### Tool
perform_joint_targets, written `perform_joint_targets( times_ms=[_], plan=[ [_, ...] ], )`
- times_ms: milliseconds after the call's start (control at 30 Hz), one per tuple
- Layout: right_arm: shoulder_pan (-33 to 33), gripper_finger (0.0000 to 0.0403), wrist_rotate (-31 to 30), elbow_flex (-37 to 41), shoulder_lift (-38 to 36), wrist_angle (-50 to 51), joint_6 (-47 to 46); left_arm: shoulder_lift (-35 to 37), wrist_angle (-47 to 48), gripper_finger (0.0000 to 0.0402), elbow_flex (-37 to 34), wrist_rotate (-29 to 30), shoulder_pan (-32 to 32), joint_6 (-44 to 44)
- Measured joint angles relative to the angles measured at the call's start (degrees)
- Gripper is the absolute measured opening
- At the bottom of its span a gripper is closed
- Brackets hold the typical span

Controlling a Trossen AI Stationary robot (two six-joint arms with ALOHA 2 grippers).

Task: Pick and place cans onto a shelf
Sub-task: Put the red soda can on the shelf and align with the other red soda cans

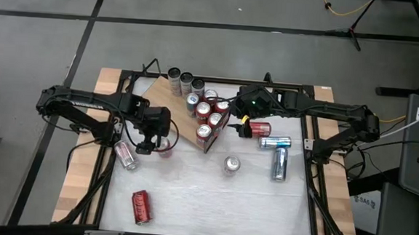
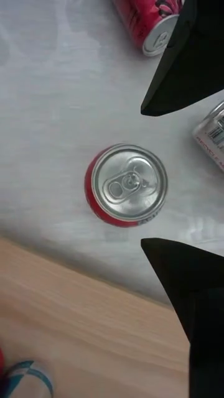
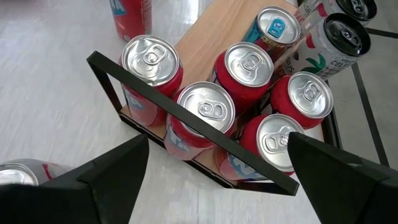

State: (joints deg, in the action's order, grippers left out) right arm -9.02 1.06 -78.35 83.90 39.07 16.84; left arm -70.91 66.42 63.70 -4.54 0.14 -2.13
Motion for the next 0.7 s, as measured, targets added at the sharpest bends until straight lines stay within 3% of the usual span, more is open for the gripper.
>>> perform_joint_targets(
  times_ms=[700],
  plan=[
    [0.0,0.0372,0.02,0.0,0.0,-0.02,0.0,-6.84,-0.42,0.0328,0.0,0.76,-0.93,-2.99]
  ],
)
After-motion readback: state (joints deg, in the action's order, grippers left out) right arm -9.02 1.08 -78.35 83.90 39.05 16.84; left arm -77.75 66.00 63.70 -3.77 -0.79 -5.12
